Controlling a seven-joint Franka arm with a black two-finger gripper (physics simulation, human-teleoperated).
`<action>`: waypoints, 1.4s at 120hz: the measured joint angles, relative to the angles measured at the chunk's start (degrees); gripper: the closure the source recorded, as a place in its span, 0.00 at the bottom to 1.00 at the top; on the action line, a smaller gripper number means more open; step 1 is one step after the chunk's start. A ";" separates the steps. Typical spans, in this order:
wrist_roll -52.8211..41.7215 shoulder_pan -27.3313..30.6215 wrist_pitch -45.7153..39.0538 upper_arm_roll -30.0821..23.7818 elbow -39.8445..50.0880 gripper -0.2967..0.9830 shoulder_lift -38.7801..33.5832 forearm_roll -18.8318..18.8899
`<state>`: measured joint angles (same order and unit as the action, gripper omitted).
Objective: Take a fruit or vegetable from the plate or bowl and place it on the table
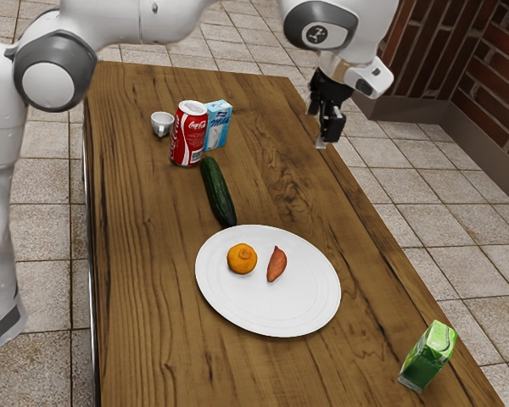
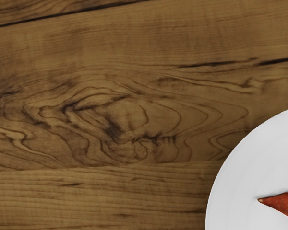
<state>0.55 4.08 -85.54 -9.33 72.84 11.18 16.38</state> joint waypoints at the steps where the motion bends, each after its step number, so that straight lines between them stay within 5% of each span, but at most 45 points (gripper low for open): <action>1: 0.01 -0.39 0.00 0.00 -0.25 0.23 -0.05 0.03; 53: 9.40 -7.53 0.09 -0.15 1.27 0.23 1.63 -3.11; 66: 16.36 -9.00 -0.52 0.15 3.55 0.23 3.40 -8.87; 80: 23.11 -8.72 -5.16 0.44 9.76 0.23 2.99 -12.65; 102: 30.19 -9.80 -10.27 0.59 29.50 0.23 -10.97 -14.29; 117: 33.38 -14.22 -16.65 4.23 38.54 0.23 -13.38 -19.93; 144: 37.46 -10.15 -21.15 4.74 42.88 0.23 -18.97 -18.31; 168: 40.58 -9.77 -24.62 4.42 41.01 0.23 -14.43 -16.83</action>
<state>41.13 -5.69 -110.16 -4.91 113.85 -3.25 -0.46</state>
